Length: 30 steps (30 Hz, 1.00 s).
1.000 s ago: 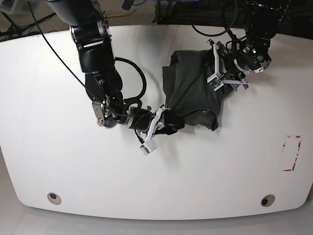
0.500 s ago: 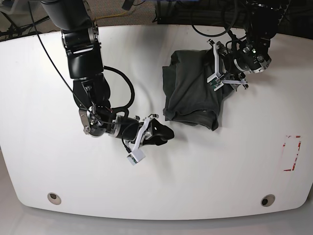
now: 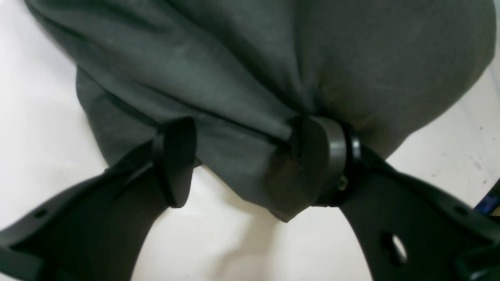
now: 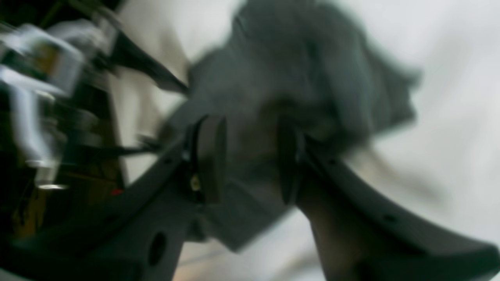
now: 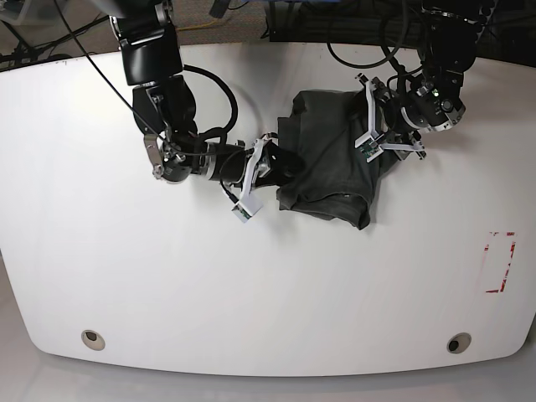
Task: Fold the T-shirt properly
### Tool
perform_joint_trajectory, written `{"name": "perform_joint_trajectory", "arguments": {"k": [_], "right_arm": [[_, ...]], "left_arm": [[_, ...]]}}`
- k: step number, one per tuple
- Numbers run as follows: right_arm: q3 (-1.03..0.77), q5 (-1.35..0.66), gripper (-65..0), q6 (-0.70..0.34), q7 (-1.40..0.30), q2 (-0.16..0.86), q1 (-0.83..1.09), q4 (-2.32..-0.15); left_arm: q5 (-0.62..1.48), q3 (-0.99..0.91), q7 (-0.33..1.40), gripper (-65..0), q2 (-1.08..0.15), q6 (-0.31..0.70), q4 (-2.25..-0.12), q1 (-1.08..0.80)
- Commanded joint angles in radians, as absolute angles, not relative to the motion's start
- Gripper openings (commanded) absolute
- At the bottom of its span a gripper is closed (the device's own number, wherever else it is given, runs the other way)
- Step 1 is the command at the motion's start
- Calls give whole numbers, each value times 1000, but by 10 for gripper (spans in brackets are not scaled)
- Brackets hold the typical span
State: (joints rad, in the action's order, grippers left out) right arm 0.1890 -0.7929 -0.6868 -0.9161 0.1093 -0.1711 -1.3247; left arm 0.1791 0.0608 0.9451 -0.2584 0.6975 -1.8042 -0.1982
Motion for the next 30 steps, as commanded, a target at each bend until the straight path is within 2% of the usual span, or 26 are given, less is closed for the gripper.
{"name": "perform_joint_trajectory", "arguments": {"k": [1,9,16,23,30], "right_arm": [[188,-705,-445,-698,-857,64,-206,-1288],[180,-466,-447,-698,-722,-4,-335,-1093],[120,-460,-447,-698,-700,33,-464,-1004],[35,-541,-447,-698,-885,64,-464,-1144],[38,-719,-447,-698,-1032,58,-300,-1385]], "left_arm": [[183,58,934,-260,-265,698,-1821,-188],[182,97,934,-260,-269,698,-1821,-191],[182,140,934,-260,-283,698,-1824,-196],[182,142,934,-260,-280,698,-1819,-193],[182,142,934,-260,-282,698,-1817,-189]]}}
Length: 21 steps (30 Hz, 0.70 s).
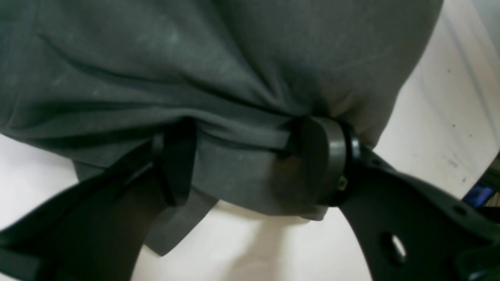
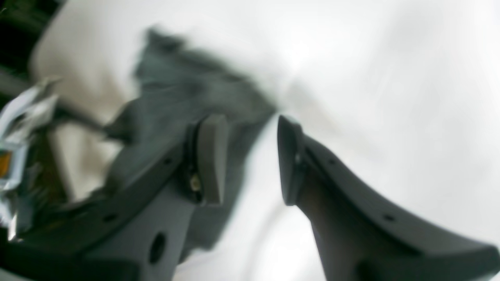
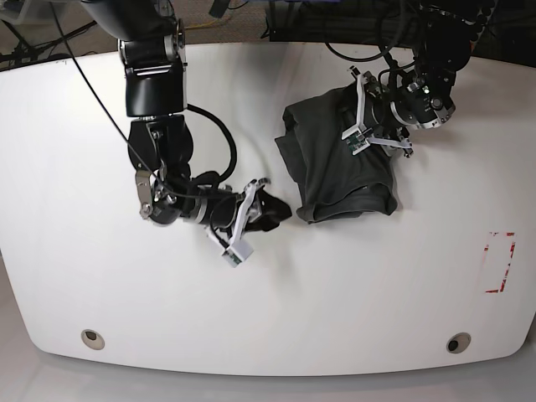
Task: Fold the T-shirt properly
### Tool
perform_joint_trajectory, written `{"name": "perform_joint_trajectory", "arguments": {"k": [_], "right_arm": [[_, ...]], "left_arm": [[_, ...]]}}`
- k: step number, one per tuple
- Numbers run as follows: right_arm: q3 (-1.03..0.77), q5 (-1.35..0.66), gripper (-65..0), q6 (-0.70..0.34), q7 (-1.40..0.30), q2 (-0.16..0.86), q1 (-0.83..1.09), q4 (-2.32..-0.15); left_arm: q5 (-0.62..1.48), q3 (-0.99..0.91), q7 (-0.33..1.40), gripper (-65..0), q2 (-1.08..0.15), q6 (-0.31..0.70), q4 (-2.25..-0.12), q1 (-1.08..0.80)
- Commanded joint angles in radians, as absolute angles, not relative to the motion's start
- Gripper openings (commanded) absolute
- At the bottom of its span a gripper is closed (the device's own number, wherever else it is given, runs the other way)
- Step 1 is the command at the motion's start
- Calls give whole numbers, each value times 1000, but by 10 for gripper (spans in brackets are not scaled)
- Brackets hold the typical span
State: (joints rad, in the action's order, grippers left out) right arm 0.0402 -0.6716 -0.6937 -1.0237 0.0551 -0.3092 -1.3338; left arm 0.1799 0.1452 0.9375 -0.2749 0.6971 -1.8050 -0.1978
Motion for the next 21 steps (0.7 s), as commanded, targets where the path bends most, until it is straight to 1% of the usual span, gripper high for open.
{"name": "perform_joint_trajectory", "arguments": {"k": [1,6,12,17,21], "right_arm": [[38,-730,-445,-698,-1036,56,-285,-1395],[38,-754,-445,-698,-1038,27,-229,-1399],[41,-756,-444,-698,-1038,-24,-222,-1399],[153,-754,-447,-698,-1024,-44,-237,-1399],[228,-753,-447,-698,-941,-44,-248,-1349]], "left_arm": [[182,142,934,-260,-283,698,-1817,-189],[182,140,934,-260,-283,698,-1817,-188],[180,140,934,-260,-283,698,-1817,-188],[180,140,934,-260,-283,698,-1816,-188],[180,140,934,-260,-283,698,-1816,-188]]}}
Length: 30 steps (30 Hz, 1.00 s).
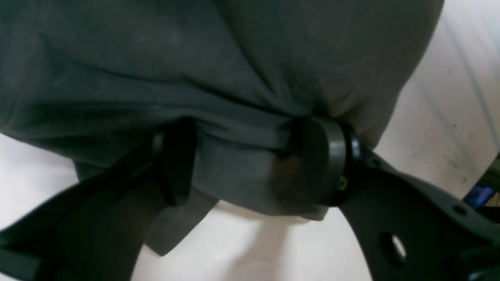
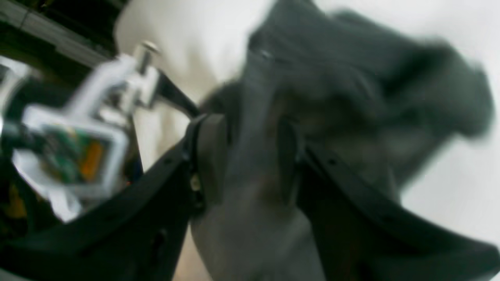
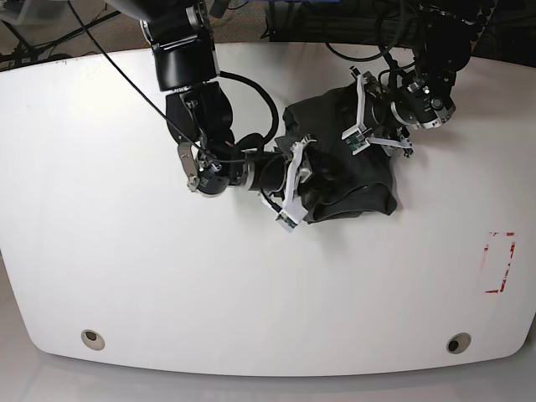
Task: Fold the T-shirt properly
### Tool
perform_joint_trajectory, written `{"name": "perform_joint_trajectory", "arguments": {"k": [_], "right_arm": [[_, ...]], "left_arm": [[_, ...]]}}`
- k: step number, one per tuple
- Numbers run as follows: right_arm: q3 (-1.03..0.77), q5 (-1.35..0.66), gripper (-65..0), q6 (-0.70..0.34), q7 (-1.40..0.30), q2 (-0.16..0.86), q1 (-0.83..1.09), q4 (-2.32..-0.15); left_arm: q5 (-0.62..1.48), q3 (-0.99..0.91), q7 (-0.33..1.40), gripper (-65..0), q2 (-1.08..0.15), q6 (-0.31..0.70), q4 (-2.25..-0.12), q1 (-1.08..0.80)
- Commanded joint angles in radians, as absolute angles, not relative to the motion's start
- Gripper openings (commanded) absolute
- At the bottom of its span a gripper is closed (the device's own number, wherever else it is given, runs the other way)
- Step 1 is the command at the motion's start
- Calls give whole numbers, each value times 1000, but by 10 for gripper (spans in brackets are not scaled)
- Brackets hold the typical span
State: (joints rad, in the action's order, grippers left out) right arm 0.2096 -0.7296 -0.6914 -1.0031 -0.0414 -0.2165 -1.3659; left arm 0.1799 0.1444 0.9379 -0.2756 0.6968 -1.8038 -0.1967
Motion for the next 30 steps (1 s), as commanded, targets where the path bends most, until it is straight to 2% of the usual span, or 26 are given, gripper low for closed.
{"name": "perform_joint_trajectory", "arguments": {"k": [1,12,23,30], "right_arm": [[239,-753,-447,-698,-929,-44,-251,-1330],[332,-753,-447,-698,-707,-19,-366,-1029],[335,-754,-447,-698,-495,-22,-526,-803],[337,-753,-447,-698,-443,-22,-558,-730]], "left_arm": [[180,140,934,-260,-283,698,-1816,-188],[180,143,934,-260,-283,698,-1816,-196],[180,145,934,-260,-285,698,-1816,-211],[180,145,934,-260,-285,698,-1816,-211]]}}
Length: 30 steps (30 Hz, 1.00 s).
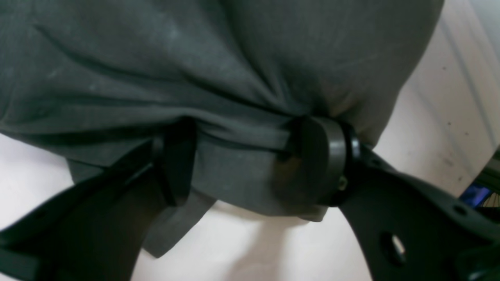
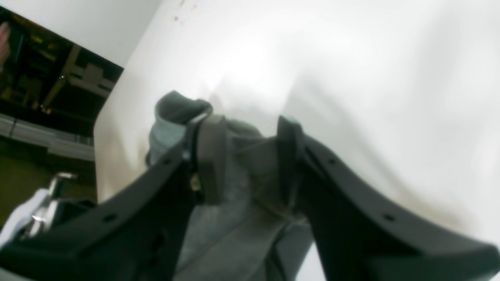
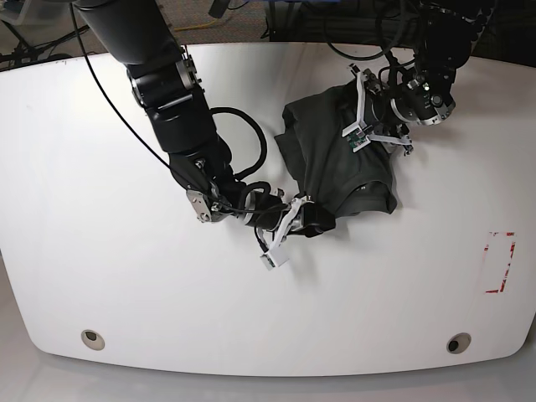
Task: Fold the T-shirt properly
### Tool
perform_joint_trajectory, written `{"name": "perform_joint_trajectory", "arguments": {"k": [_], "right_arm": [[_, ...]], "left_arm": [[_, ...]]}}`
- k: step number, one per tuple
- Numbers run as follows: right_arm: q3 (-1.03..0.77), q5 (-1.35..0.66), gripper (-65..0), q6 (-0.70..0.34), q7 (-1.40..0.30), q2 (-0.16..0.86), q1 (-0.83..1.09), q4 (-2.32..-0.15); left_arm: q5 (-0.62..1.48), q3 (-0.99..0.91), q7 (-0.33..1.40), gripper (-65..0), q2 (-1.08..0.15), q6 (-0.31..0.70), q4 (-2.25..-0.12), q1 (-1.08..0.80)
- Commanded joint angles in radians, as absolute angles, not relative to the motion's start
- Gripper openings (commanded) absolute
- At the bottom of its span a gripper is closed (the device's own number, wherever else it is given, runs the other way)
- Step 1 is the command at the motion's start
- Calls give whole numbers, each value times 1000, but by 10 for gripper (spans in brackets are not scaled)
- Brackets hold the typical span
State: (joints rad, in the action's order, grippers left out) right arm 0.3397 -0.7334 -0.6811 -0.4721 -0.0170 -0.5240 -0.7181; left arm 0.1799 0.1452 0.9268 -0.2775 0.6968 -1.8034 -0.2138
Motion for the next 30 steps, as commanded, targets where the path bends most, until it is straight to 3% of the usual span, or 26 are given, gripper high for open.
{"name": "perform_joint_trajectory", "arguments": {"k": [1,8,21,30], "right_arm": [[340,-753,-447,-687,-437,-22,-558,-730],[340,-757,-447,-662,-429,-16,-556,-765],[328,-760,-447,-657,-667,134,-358,-1268],[111,-754,-447,-657,-702,157,-223,-1322]], "left_arm": [[180,145,934,-260,-285,698,-1816,-211],[182,140,934,-260,-285,698,-1825,-202],[185,139,934,-260,-277,698,-1942,-117],[186,38,931,-260,-298,698,-1972,-114]]}}
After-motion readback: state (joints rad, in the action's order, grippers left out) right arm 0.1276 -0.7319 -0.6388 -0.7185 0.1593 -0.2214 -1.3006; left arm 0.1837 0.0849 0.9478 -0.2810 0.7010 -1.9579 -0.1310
